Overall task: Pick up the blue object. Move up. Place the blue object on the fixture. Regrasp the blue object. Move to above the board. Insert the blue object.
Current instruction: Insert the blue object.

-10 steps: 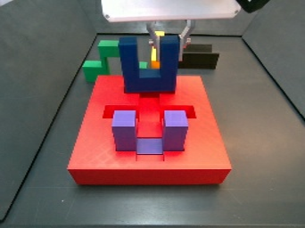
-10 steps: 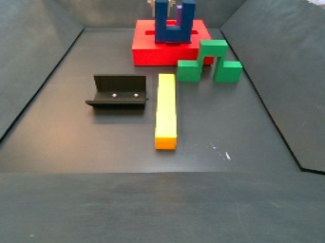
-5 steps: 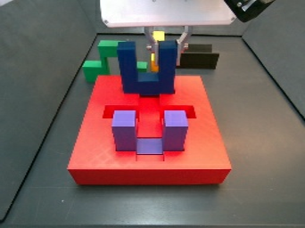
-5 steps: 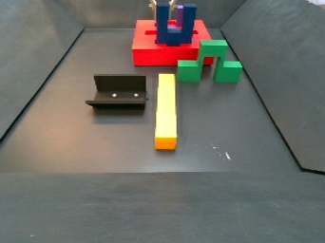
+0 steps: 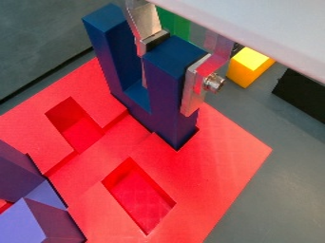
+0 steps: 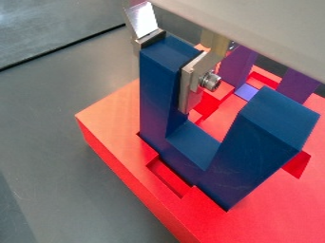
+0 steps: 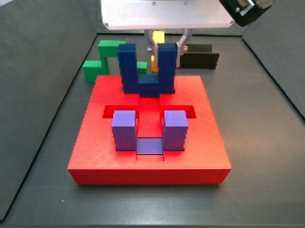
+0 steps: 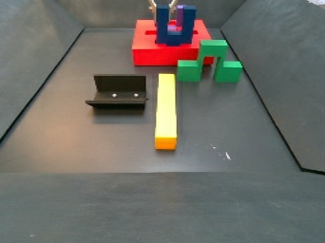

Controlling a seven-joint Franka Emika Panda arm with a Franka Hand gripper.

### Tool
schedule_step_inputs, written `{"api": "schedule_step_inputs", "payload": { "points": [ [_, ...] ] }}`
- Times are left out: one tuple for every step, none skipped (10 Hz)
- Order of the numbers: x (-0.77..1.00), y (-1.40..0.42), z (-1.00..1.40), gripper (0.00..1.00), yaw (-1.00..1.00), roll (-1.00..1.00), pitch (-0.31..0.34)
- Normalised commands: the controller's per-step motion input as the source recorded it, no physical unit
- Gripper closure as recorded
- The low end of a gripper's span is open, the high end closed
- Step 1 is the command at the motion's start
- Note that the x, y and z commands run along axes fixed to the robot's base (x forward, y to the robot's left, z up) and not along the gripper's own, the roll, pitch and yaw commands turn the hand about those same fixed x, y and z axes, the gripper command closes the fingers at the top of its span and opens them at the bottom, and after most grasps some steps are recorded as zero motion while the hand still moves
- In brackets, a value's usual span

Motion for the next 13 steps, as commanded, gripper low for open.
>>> {"api": "schedule_step_inputs", "payload": {
  "points": [
    [0.0,0.0,-0.18,1.0,0.0,0.0,0.0],
    [0.0,0.0,-0.21,1.0,0.0,0.02,0.0],
    [0.0,0.0,-0.24,1.0,0.0,0.05,0.0],
    [0.0,0.0,-0.21,1.0,0.0,0.04,0.0],
    [0.0,0.0,-0.19,1.0,0.0,0.03,0.0],
    [0.0,0.0,-0.19,1.0,0.0,0.04,0.006],
    [0.0,0.0,-0.16,1.0,0.0,0.04,0.019],
    [0.0,0.0,-0.14,1.0,0.0,0.03,0.029],
    [0.0,0.0,-0.16,1.0,0.0,0.03,0.036],
    [0.0,0.0,-0.16,1.0,0.0,0.04,0.037],
    [0.0,0.0,-0.16,1.0,0.0,0.04,0.037],
    [0.0,0.0,-0.2,1.0,0.0,0.03,0.031],
    [0.0,0.0,-0.22,1.0,0.0,0.03,0.034]
  ]
}}
